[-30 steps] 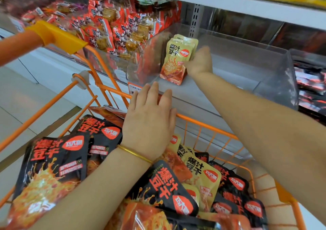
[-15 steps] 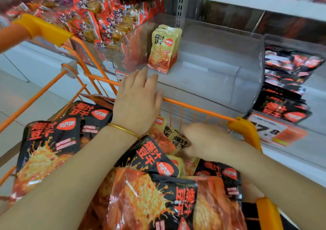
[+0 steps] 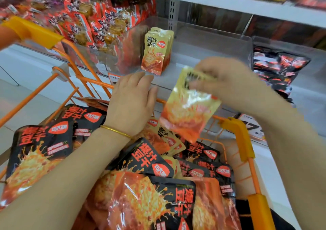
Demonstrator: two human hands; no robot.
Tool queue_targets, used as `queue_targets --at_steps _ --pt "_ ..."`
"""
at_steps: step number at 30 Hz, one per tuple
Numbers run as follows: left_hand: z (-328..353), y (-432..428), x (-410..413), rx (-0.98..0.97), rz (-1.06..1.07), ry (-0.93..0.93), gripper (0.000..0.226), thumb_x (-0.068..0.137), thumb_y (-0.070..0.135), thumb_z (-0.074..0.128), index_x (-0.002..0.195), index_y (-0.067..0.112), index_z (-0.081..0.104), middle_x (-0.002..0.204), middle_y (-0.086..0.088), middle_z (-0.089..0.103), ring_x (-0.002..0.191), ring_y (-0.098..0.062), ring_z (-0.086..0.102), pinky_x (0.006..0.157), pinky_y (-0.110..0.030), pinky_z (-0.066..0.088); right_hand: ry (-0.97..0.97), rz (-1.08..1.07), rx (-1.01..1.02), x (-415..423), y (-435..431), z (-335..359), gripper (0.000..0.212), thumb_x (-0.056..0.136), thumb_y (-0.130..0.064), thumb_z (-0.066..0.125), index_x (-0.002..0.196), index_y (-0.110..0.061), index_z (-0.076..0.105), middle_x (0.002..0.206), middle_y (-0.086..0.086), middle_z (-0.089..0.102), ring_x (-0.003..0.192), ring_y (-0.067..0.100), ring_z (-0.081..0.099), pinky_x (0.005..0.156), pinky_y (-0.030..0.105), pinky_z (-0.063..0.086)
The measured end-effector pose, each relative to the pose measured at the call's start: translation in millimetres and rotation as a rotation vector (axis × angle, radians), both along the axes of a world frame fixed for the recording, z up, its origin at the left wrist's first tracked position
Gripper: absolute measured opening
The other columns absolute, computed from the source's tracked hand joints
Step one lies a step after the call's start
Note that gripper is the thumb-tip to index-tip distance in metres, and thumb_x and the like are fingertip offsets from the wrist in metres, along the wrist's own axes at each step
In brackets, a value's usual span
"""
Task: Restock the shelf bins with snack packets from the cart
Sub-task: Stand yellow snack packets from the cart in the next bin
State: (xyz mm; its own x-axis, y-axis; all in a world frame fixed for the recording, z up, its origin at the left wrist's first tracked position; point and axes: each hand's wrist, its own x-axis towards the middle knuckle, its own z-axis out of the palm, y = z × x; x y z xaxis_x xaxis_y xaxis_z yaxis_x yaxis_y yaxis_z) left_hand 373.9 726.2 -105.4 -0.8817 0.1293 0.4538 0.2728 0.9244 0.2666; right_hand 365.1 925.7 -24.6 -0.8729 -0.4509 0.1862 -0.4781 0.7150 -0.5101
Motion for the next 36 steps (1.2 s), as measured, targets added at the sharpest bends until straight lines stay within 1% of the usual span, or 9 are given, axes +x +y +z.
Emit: queue_targets --at_steps 4,8,11,15,18,21,25,31,36 --pt "15.3 8.4 5.8 0.505 -0.206 -0.075 0.032 0.097 0.031 0.042 0.122 0.016 0.054 0.104 0.009 0.061 0.096 -0.001 0.055 0.080 -0.016 0.042 -0.035 0.004 -0.403 -27.2 -14.4 9.0 0.008 0.081 -0.022 0.071 0.079 -0.017 0.066 0.066 -0.008 0.056 0.052 -0.001 0.052 0.046 0.016 0.040" --pt "19.1 6.0 2.8 0.791 -0.119 -0.032 0.007 0.097 0.021 0.047 0.102 0.021 0.052 0.091 -0.007 0.058 0.074 -0.012 0.054 0.060 -0.018 0.043 -0.355 -0.061 -0.848 -43.6 -33.4 -7.4 0.008 0.084 -0.023 0.068 0.080 -0.019 0.063 0.069 0.000 0.064 0.054 0.011 0.057 0.046 0.022 0.045" --pt "21.1 0.1 -0.7 0.872 -0.007 0.029 0.007 0.097 0.020 0.046 0.101 0.018 0.052 0.085 -0.004 0.055 0.066 -0.004 0.049 0.056 -0.012 0.038 -0.545 -0.037 -0.738 -43.6 -37.3 -23.2 0.006 0.085 -0.022 0.066 0.088 -0.017 0.064 0.074 -0.002 0.067 0.057 0.007 0.056 0.043 0.016 0.035" --pt "17.5 -1.5 -2.0 0.701 0.039 0.010 0.026 0.097 0.023 0.046 0.121 0.012 0.047 0.103 0.000 0.055 0.096 -0.010 0.054 0.081 -0.024 0.047 -0.506 -0.098 -0.714 -61.2 -43.8 -29.9 0.006 0.087 -0.017 0.064 0.081 -0.014 0.063 0.064 0.001 0.062 0.044 0.004 0.049 0.036 0.014 0.025" --pt "5.2 -0.5 -0.5 0.243 0.049 0.018 0.049 0.096 0.033 0.037 0.136 0.006 0.041 0.132 -0.014 0.047 0.123 -0.029 0.042 0.103 -0.034 0.032 -0.361 -0.296 -0.725 -101.8 -50.7 -33.4 0.012 0.089 -0.014 0.063 0.078 -0.016 0.058 0.062 0.000 0.063 0.038 0.003 0.053 0.034 0.014 0.032" --pt "-6.6 3.2 2.2 -0.087 0.095 -0.055 0.056 0.091 0.041 0.027 0.134 0.012 0.048 0.139 -0.020 0.045 0.130 -0.036 0.041 0.105 -0.052 0.033 -0.304 -0.328 -0.455 -139.2 -69.3 -60.4 0.022 0.088 -0.011 0.063 0.070 -0.017 0.053 0.061 0.008 0.058 0.032 0.003 0.052 0.034 0.019 0.043" --pt "-13.9 4.4 1.5 -0.216 0.124 -0.099 0.057 0.090 0.043 0.024 0.130 0.015 0.053 0.135 -0.019 0.051 0.127 -0.035 0.046 0.104 -0.054 0.035 -0.270 -0.358 -0.263 -170.1 -94.7 -93.6 0.009 0.088 -0.013 0.064 0.082 -0.007 0.062 0.061 0.013 0.062 0.049 0.019 0.062 0.059 0.038 0.059" --pt "-16.7 4.1 0.9 -0.247 0.130 -0.102 0.057 0.089 0.044 0.025 0.130 0.015 0.054 0.135 -0.018 0.050 0.128 -0.033 0.045 0.104 -0.054 0.036 -0.143 -0.474 -0.149 -211.2 -114.9 -106.3 0.032 0.082 -0.030 0.070 0.105 -0.008 0.067 0.094 0.017 0.070 0.087 0.032 0.068 0.080 0.041 0.056" --pt "-18.3 4.1 -0.2 -0.262 0.141 -0.060 0.057 0.088 0.043 0.026 0.128 0.015 0.056 0.133 -0.017 0.053 0.126 -0.032 0.048 0.104 -0.053 0.037 -0.134 -0.536 -0.234 -217.1 -118.1 -116.6 0.039 0.078 -0.025 0.073 0.113 -0.010 0.061 0.106 0.012 0.068 0.093 0.032 0.067 0.082 0.044 0.055"
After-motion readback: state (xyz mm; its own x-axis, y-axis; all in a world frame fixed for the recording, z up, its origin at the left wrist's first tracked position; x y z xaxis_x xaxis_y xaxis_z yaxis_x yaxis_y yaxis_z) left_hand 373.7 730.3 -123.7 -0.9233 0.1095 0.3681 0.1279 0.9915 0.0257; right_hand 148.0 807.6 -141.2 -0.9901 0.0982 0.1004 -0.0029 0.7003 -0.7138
